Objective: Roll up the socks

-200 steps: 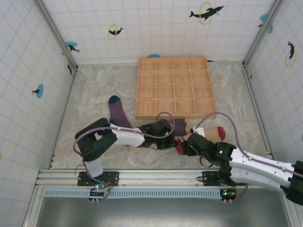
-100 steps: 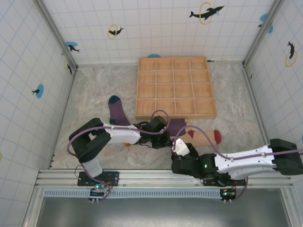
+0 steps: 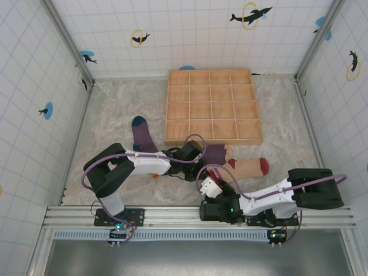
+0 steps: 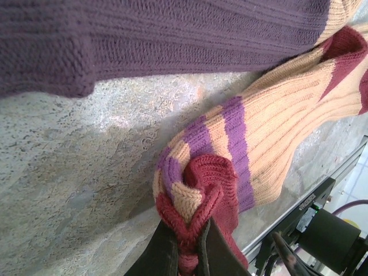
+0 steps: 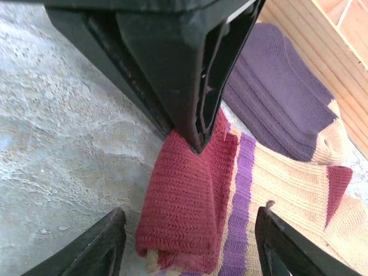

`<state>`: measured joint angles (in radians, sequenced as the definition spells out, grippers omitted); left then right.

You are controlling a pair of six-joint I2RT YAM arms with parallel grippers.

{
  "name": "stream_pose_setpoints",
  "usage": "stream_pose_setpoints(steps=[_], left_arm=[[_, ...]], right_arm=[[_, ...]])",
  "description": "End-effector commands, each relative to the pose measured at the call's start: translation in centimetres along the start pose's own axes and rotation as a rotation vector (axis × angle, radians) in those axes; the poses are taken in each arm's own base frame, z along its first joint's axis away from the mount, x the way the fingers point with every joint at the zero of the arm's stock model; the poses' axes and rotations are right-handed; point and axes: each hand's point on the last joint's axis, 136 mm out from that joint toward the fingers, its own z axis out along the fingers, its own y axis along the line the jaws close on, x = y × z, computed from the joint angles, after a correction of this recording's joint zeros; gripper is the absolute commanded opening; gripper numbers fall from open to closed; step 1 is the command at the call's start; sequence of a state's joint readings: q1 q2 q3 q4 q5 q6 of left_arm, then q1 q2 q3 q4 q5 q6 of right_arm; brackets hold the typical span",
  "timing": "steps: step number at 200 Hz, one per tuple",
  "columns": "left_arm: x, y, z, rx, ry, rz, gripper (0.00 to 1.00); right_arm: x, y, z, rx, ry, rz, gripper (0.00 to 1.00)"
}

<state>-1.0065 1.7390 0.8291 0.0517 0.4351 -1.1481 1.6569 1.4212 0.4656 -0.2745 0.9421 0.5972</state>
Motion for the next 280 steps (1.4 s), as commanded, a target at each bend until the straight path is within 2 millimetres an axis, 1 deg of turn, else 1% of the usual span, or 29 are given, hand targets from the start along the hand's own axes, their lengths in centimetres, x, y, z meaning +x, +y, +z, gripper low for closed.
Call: stream_pose_setpoints(steps=[1,37,55,74,82,103,113,124,139,150,167,184,196,204,208,228,256,280], left_arm=[[0.3,0.3,-0.6,-0.005,0.017,0.006,0.00],[0.5,0.5,-0.5,-0.004,0.020,-0.001,0.00],[0.5,0.6,-0.6,-0.003,0.021,-0.009,0.00],[0.5,0.9,-0.9,-0.006,0.009,-0.021,0.00],[0.5,0.9,-1.0,-0.002,0.002,-0.025,0.00],[0.6,1.2,-1.3,0.003,-0.015,-0.038,0.00],[0.4,1.3,-1.4,0.005,-0.027,-0.043,0.00],[0.4,1.2,-1.6,0.010,-0.037,-0.045,0.01],[0.2,0.9,-1.7,0.020,-0.048,-0.042,0.16],[0.1,0.7,-1.9,0.026,-0.058,-0.039,0.35],[-0.3,-0.1,-2.3,0.050,-0.077,-0.029,0.49],[-1.2,-1.3,-3.4,0.083,-0.145,0.007,0.70],[-1.9,-1.6,-4.3,0.083,-0.207,0.035,0.78],[-2.2,-1.7,-4.8,0.090,-0.236,0.043,0.79],[-2.3,-1.7,-5.0,0.095,-0.246,0.049,0.79],[-2.5,-2.0,-5.6,0.115,-0.277,0.061,0.80],[-2.2,-1.6,-5.1,0.122,-0.265,0.060,0.79],[-1.8,-2.0,-4.6,0.140,-0.254,0.072,0.75]], right_arm=[[-1.8,0.0,-0.1,0.053,-0.046,0.045,0.59],[-1.8,0.1,0.5,0.106,-0.033,0.021,0.48],[-1.3,0.0,0.8,0.126,-0.014,0.030,0.35],[-0.7,-0.2,1.0,0.127,0.001,0.054,0.26],[-0.4,-0.3,1.0,0.120,0.007,0.065,0.22],[0.2,-0.2,1.1,0.083,0.017,0.091,0.05],[0.3,-0.1,1.1,0.065,0.016,0.101,0.00],[0.4,0.0,1.1,0.051,0.016,0.103,0.00],[0.6,0.2,1.0,0.026,0.017,0.105,0.00],[0.8,0.4,1.0,-0.002,0.018,0.116,0.00],[1.0,1.0,0.9,-0.074,0.009,0.162,0.00],[1.3,1.2,0.7,-0.156,0.000,0.243,0.00],[1.8,1.5,0.7,-0.225,0.007,0.308,0.00],[2.2,1.6,0.8,-0.273,0.019,0.356,0.00],[1.9,1.9,0.7,-0.313,0.009,0.395,0.00],[2.0,2.0,0.5,-0.419,0.008,0.512,0.00],[2.3,1.2,0.6,-0.482,0.011,0.650,0.00],[3.0,0.8,0.8,-0.522,0.036,0.769,0.00]])
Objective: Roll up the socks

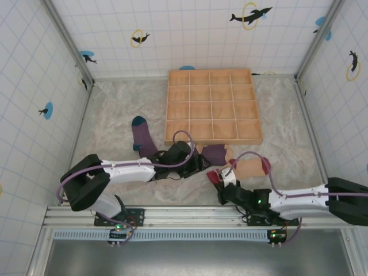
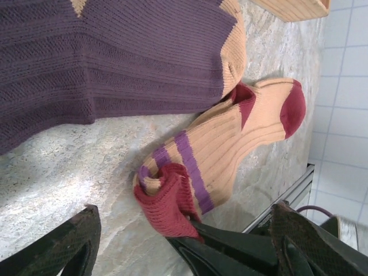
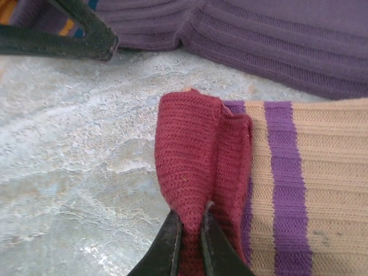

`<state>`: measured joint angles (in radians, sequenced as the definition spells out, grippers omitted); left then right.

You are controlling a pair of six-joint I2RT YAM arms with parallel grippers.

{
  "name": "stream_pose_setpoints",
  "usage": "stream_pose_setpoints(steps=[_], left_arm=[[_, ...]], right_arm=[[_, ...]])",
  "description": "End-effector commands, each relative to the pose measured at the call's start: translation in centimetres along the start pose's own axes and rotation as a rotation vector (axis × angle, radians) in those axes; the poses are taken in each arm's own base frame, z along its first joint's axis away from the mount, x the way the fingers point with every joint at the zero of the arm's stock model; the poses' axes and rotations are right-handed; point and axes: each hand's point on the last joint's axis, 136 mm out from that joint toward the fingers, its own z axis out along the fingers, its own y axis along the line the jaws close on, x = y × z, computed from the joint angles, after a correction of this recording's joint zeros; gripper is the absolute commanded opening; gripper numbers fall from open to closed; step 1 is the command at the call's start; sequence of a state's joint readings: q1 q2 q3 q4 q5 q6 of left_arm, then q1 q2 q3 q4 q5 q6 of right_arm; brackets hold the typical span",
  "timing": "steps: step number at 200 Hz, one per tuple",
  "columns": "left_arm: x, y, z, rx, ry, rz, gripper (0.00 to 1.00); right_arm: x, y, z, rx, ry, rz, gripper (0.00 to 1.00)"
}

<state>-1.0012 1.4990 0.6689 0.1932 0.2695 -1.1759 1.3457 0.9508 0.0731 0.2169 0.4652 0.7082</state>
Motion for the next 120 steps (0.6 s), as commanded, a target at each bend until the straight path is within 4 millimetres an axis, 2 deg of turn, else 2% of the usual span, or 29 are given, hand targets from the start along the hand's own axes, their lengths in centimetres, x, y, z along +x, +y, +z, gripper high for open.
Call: stream_pose_setpoints(steps=[1,41,73,96,102,120], left_arm=[[0.0,-0.2,0.4,0.019,-0.014,0.026,0.75],[1.1,-0.7,1.3,0.034,0.009,0.056,0.69],[1.4,-0.2,1.8,0.012,0.008,0.068,0.58],[1.8,0.6,2.4,-0.011,0.023,0.066,0.56],[1.8,0.7,2.5,-0.014,0.027,0.065,0.56],[2.0,0.9,2.8,-0.023,0.034,0.063,0.55]], right_arm=[[2.1,-0.1,-0.1,-0.083,0.085,0.122,0.00],[2.4,-1.4,-0.3,-0.129,0.070,0.335,0.00],[3.5,-3.3,-0.2,-0.115,0.097,0.511,0.00],[4.3,-4.5,-0.2,-0.046,0.146,0.559,0.00],[5.1,-5.0,-0.3,-0.011,0.183,0.563,0.00],[5.4,-4.9,-0.4,-0.002,0.218,0.567,0.00]])
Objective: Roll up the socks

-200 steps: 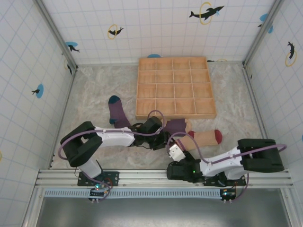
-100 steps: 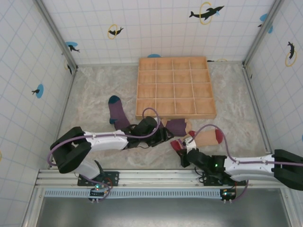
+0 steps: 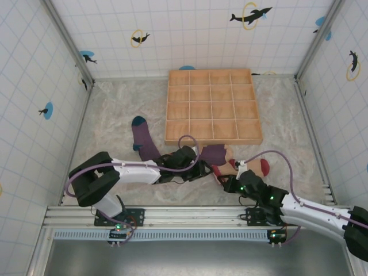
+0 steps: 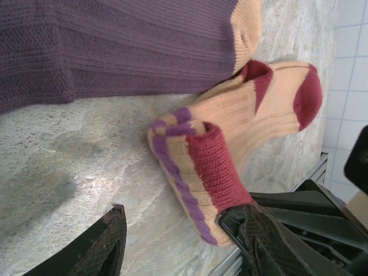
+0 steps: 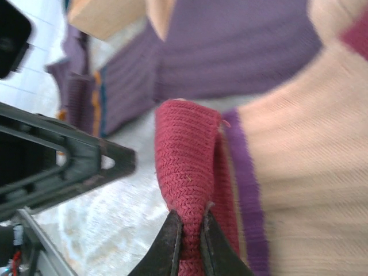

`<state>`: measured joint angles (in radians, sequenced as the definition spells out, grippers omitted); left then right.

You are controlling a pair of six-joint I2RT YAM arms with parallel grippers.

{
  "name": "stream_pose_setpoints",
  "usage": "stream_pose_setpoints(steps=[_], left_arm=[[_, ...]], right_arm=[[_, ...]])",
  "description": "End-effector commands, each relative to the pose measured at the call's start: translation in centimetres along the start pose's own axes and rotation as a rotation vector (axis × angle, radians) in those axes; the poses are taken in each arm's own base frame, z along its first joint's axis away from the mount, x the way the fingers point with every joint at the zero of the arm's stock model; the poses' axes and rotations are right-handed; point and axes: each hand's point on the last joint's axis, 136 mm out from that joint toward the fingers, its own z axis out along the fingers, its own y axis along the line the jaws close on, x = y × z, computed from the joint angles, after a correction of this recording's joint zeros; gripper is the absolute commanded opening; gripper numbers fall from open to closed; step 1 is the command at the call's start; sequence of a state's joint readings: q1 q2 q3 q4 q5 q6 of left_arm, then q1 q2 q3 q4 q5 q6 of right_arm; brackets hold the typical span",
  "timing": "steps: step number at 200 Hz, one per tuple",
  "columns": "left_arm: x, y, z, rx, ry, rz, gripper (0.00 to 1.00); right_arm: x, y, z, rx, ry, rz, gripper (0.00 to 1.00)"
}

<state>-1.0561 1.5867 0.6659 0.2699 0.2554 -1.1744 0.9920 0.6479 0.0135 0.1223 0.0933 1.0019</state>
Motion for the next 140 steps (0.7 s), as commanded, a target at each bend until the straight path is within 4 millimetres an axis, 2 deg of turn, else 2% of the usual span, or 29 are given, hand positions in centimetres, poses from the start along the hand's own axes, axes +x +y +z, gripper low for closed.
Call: stream_pose_setpoints(steps=[1,59,101,140], left_arm=[[0.2,0.3,0.7,-0.012,0.000,0.029,0.55],[0.4,0.9,1.4,-0.032,0.010,0.033,0.53],[0.4,-0.4,2.5,0.017,-0.002,0.062,0.52],[0.5,0.0,3.9,0.012,0.012,0.044,0.44]], right_arm=[[4.9,-6.5,-0.2,0.177,0.162,0.042,0.00],[5.2,-7.3,-0.4,0.228,0.182,0.094,0.00],[5.8,-8.5,-0.8,0.304,0.220,0.096,0.00],[6.1,-9.3,-1.1,0.340,0.231,0.114,0.00]])
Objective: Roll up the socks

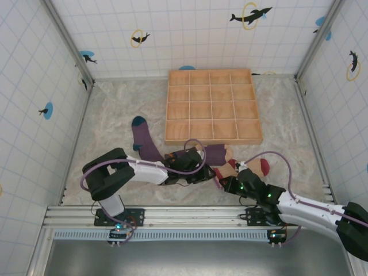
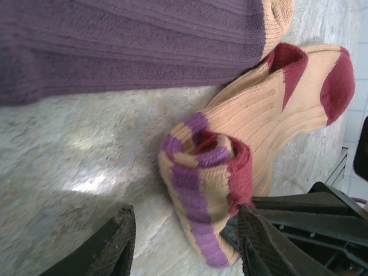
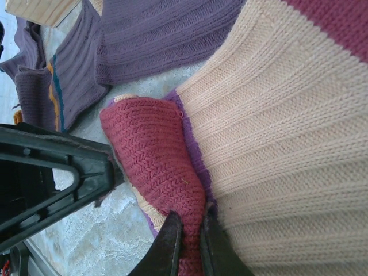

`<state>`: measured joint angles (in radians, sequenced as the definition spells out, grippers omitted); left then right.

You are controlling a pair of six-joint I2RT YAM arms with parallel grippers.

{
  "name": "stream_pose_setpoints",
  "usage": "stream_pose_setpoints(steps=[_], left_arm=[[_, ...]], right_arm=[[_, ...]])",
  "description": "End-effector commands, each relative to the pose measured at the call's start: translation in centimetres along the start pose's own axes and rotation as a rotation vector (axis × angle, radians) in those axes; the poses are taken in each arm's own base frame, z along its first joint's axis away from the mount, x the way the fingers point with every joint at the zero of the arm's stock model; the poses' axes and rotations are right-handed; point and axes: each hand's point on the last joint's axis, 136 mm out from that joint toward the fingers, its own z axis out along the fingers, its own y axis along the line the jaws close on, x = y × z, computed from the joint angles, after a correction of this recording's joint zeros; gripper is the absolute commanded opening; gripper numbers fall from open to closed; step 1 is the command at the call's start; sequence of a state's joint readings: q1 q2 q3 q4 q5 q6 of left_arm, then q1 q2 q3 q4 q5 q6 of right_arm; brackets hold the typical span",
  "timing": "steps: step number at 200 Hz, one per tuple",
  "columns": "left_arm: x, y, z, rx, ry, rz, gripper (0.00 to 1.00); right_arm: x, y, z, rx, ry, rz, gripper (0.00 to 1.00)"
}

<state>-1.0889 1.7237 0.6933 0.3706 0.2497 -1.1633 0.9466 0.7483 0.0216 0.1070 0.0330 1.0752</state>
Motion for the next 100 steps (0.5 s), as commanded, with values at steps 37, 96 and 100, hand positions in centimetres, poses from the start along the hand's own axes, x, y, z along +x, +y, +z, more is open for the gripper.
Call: stream_pose_setpoints(steps=[37,96,100], left_arm=[[-0.3,0.1,2.2,-0.007,0.010,-0.010,0.34],[0.0,1.7,2.8,-0.084,0.025,-0.039,0.04],[0.0,1.8,2.8,-0.090,0.024,-0.038,0.01]], right_arm=[[4.3,-8.1,-0.6,0.262,0.143,0.033,0.00],[3.9,-8.0,-0.7,0.245,0.125,0.040,0.03],[3.7,-7.8,-0.7,0.241,0.120,0.035,0.08]])
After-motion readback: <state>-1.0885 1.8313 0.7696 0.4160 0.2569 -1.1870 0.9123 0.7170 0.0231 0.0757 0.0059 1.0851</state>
